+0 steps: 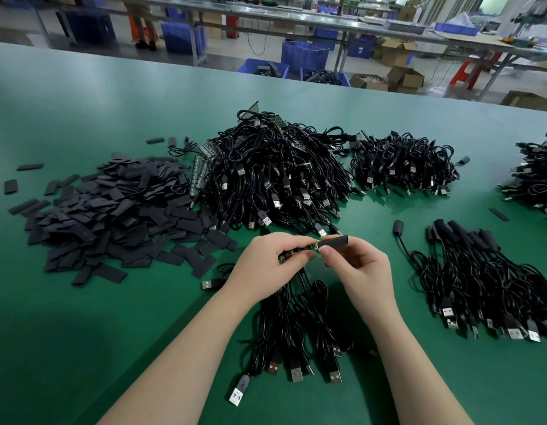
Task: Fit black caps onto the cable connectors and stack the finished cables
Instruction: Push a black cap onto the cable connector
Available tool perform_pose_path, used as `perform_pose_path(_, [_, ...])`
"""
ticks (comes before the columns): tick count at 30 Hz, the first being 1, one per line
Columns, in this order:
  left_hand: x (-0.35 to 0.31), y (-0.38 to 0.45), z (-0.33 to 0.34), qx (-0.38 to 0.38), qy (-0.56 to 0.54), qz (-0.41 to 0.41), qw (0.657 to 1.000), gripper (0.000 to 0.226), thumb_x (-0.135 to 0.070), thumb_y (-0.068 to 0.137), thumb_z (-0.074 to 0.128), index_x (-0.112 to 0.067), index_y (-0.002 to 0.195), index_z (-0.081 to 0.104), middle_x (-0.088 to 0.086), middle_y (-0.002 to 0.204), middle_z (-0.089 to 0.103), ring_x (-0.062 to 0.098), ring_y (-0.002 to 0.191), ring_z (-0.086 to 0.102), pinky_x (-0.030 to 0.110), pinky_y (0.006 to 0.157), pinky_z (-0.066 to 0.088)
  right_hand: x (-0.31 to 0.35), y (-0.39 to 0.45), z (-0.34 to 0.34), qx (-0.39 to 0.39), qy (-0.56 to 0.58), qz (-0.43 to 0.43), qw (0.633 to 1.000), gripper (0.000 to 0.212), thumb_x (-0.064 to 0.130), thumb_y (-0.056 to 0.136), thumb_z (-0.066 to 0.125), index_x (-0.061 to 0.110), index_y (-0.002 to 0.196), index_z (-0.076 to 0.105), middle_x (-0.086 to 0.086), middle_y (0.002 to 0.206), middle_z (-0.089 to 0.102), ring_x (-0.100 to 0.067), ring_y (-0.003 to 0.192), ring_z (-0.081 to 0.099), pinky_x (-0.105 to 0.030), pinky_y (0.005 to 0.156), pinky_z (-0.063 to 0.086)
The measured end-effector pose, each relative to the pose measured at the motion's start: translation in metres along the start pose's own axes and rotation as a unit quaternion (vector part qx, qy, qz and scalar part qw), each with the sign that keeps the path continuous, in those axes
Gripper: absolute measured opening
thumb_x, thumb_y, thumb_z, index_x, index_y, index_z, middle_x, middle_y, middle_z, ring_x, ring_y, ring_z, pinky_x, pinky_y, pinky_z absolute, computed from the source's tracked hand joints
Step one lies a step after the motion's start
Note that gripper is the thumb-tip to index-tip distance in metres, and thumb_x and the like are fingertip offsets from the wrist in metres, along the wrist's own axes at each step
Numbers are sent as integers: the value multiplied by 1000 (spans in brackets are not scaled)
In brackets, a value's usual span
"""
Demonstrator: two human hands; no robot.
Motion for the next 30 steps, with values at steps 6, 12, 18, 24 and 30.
perform_pose_path(6, [-1, 0, 0, -1, -1, 5, 1000, 27, -50, 85, 57, -52, 112, 62, -28, 105, 67, -7, 103, 59, 31, 90, 53, -1, -1, 0, -20, -15, -11, 1000, 37, 10, 83, 77, 46, 85, 76, 12, 80, 75, 1, 70, 65, -12, 69, 50])
perform_pose_path(12, [-2, -1, 0, 1, 3, 6, 1000, 26, -52, 85, 55, -57, 111, 58, -32, 103, 66, -8, 101, 60, 31, 89, 53, -2, 0, 0, -16, -5, -4, 1000, 34, 10, 84, 77, 44, 84, 76, 9, 77, 75, -2, 69, 65, -15, 68, 52])
perform_pose_path(18, [-4, -1, 0, -10, -3, 7, 1000, 28, -50, 84, 57, -58, 111, 56, -39, 100, 63, -10, 102, 59, 26, 89, 52, -4, -1, 0, -21, 7, 6, 1000, 31, 12, 84, 76, 43, 85, 76, 9, 78, 75, -2, 68, 65, -13, 67, 51])
perform_pose_path(24, [-5, -1, -1, -30, -6, 11, 999, 29, -50, 82, 59, -58, 110, 59, -29, 104, 66, -7, 102, 60, 27, 87, 53, -7, 0, 2, -5, 19, 19, 1000, 28, 12, 87, 74, 39, 88, 76, 9, 83, 75, -2, 72, 66, -16, 69, 52])
perform_pose_path(30, [-7, -1, -3, -45, -8, 30, 999, 27, -48, 82, 64, -57, 108, 64, -25, 100, 68, 2, 97, 63, 30, 82, 54, -12, -1, 4, 4, 29, 50, 998, 19, 19, 87, 74, 37, 88, 77, 6, 80, 74, -5, 72, 64, -23, 71, 56])
Point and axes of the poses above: each hand's wrist, its own y-axis towards the middle knuckle, its own z-axis out of the palm, x = y × z, the point moved 5 cm from there along y, towards the middle knuckle
